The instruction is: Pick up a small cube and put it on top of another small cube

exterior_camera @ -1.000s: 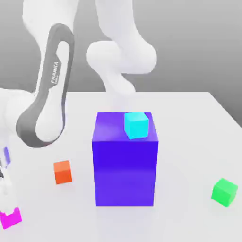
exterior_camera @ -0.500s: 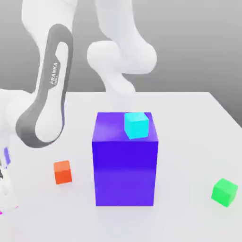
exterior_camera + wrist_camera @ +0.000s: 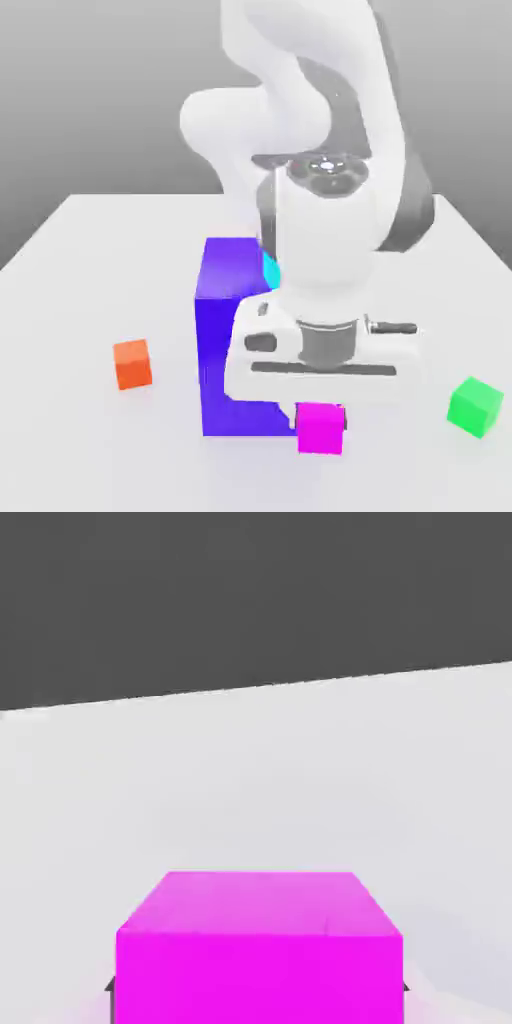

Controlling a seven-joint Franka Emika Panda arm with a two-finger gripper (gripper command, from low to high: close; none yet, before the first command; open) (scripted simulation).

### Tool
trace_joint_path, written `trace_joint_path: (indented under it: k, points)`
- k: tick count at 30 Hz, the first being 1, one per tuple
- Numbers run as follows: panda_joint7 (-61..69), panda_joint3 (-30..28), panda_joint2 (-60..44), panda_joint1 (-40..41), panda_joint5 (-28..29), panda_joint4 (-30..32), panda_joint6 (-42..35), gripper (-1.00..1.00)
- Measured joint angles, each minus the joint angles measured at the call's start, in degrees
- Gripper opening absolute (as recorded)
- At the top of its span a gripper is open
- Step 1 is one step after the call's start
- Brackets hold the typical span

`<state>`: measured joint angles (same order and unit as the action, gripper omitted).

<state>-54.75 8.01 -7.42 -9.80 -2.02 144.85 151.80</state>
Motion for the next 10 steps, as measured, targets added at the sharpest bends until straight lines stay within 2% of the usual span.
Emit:
trace_joint_path:
  k: [3, 6, 7, 10]
  points:
    - [-0.70, 4.98, 0.59, -5.97, 2.97, 1.24, 0.84, -1.00]
    - [-4.73, 6.64, -5.85, -12.77, 10.41, -0.24, 5.45, -1.00]
    - [-5.64, 6.30, -7.45, -14.03, 11.89, -0.54, 6.67, 1.00]
    - [-5.64, 6.30, -7.45, -14.03, 11.89, -0.54, 6.67, 1.00]
